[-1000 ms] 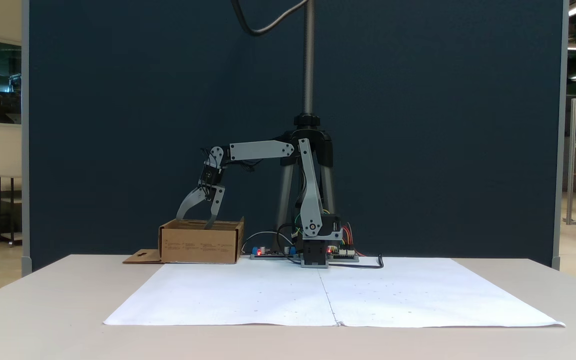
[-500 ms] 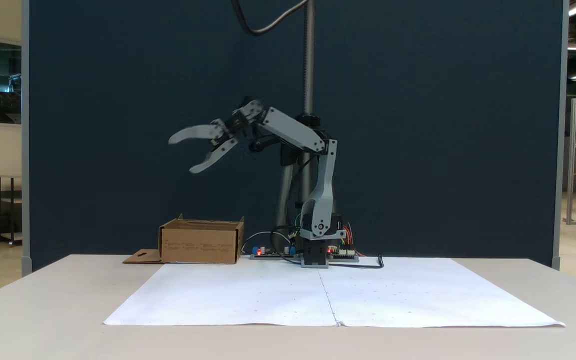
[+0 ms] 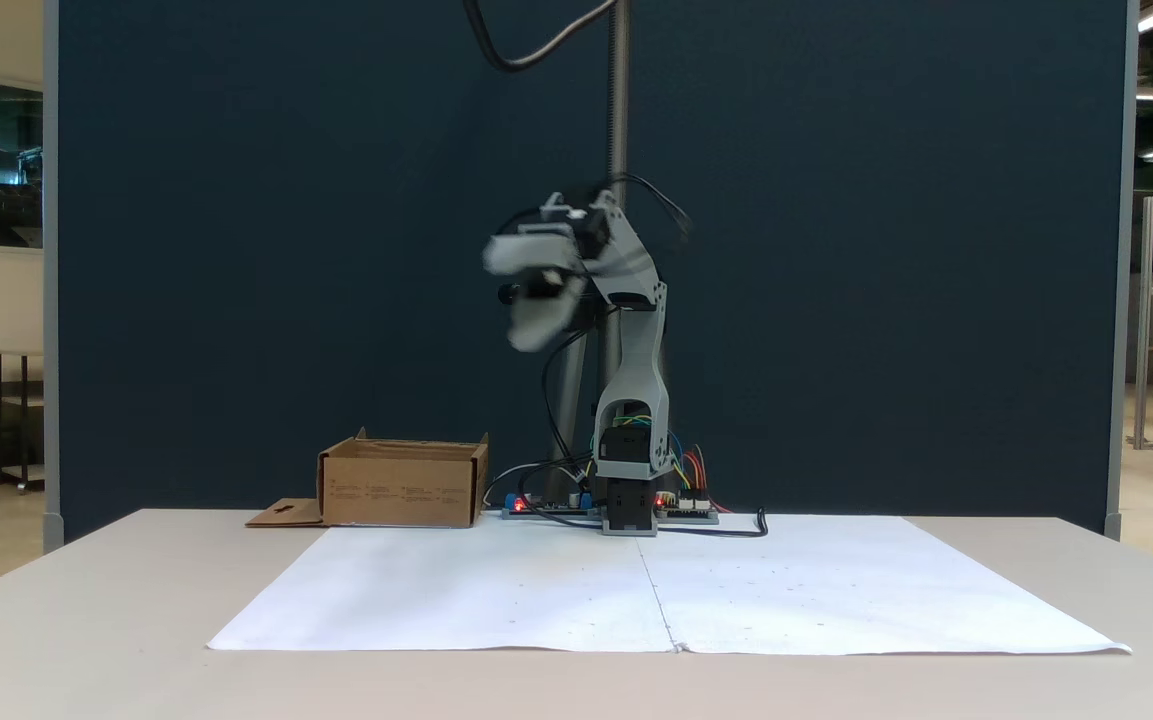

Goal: Grasp a green dice and put it in the bin.

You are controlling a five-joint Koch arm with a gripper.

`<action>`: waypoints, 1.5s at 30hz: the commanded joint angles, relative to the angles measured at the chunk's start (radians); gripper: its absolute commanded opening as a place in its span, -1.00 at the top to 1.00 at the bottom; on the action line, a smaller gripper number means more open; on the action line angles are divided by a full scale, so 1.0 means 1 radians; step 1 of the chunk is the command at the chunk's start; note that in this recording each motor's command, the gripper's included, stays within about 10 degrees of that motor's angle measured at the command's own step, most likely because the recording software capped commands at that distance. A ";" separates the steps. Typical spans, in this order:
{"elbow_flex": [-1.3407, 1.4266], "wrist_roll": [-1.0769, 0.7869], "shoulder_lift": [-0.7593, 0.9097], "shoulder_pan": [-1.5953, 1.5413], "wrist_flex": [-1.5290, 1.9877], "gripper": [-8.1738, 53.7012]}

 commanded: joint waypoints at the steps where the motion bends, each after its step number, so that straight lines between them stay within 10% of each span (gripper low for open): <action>1: 0.044 0.072 0.066 -0.078 -0.126 -0.64; 26: 1.292 0.054 0.591 -0.383 -0.980 -0.64; 45: 1.864 0.021 0.650 -0.396 -1.584 -0.64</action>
